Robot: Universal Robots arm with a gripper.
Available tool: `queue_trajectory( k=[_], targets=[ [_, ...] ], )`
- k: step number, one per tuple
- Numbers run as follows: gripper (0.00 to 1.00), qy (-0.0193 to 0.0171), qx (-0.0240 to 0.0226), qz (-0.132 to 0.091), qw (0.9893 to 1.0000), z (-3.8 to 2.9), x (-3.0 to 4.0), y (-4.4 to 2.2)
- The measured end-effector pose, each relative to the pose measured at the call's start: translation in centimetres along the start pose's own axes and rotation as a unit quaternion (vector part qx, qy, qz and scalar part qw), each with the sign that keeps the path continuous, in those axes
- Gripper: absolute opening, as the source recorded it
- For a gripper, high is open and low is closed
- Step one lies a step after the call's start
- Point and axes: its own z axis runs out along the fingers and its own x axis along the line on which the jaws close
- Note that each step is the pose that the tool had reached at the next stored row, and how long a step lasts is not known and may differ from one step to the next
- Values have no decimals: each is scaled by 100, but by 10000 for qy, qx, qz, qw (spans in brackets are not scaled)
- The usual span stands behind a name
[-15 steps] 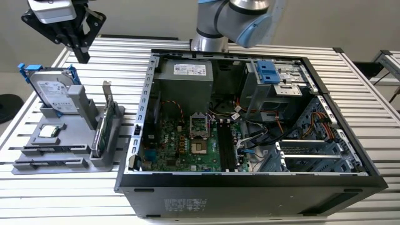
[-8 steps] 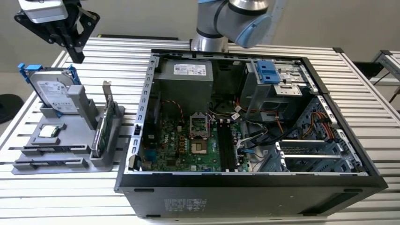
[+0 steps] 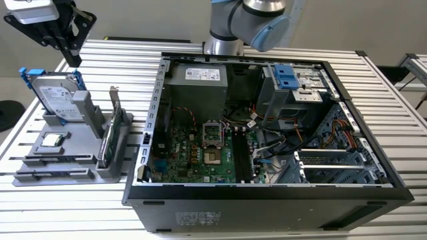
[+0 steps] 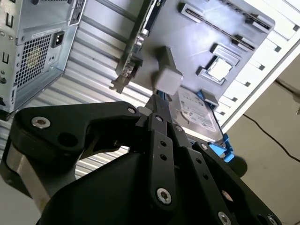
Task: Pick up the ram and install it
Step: 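Reach for the ram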
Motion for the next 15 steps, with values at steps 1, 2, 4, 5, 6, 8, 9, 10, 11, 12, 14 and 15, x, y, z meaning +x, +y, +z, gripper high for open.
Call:
queue_trajectory(
  k=[1,2,4,5,6,8,9,10,11,12,14,15],
  targets=[
    [0,0,0,0,10000,0,18,-1],
    [0,0,0,0,10000,-1,37,-3],
    [0,0,0,0,10000,-1,71,-5],
    [0,0,0,0,10000,-2,91,-6],
    [0,0,0,0,10000,-2,107,-7],
    [0,0,0,0,10000,-3,142,-10],
    [0,0,0,0,10000,-4,159,-11],
    [0,0,0,0,10000,-4,176,-12],
    [0,0,0,0,10000,-4,192,-13],
    [0,0,0,0,10000,-5,207,-14],
    [0,0,0,0,10000,-5,235,-16],
    [0,0,0,0,10000,-6,248,-17]
  ],
)
